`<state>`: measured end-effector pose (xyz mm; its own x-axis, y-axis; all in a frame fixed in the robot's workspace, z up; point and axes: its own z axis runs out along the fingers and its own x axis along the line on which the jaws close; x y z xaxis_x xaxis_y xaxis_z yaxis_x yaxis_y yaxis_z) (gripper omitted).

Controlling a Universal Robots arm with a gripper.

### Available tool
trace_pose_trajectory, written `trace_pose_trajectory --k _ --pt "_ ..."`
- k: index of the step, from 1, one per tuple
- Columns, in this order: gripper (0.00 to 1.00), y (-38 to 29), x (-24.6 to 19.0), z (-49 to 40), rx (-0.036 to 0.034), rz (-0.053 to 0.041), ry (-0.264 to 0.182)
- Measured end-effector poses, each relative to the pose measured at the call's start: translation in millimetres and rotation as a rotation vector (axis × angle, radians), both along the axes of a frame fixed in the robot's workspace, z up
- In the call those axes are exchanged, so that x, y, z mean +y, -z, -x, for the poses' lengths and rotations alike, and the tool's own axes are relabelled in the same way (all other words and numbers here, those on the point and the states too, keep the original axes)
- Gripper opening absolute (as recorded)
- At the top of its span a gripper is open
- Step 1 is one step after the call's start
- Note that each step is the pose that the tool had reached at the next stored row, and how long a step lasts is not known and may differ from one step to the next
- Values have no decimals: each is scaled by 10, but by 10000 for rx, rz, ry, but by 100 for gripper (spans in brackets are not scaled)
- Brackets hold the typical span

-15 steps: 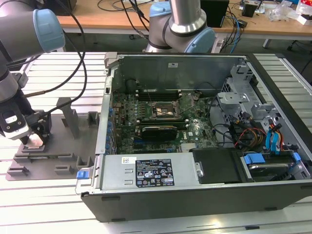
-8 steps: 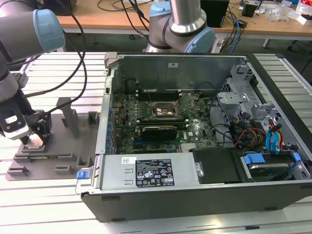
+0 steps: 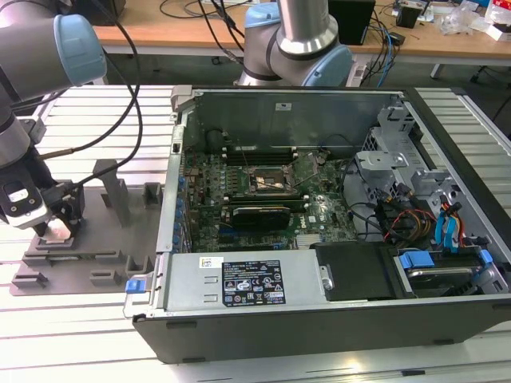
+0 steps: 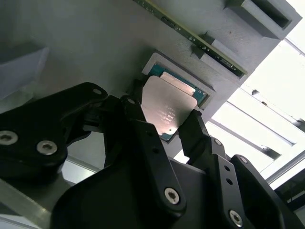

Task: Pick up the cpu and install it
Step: 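Pick up the cpu and move it towards the insertion slot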

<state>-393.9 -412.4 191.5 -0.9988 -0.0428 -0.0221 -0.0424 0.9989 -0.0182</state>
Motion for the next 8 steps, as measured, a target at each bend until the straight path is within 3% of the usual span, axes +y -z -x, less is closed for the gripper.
trace_pose_trajectory --k 8 --pt "55 -78 3 1 0 -1 1"
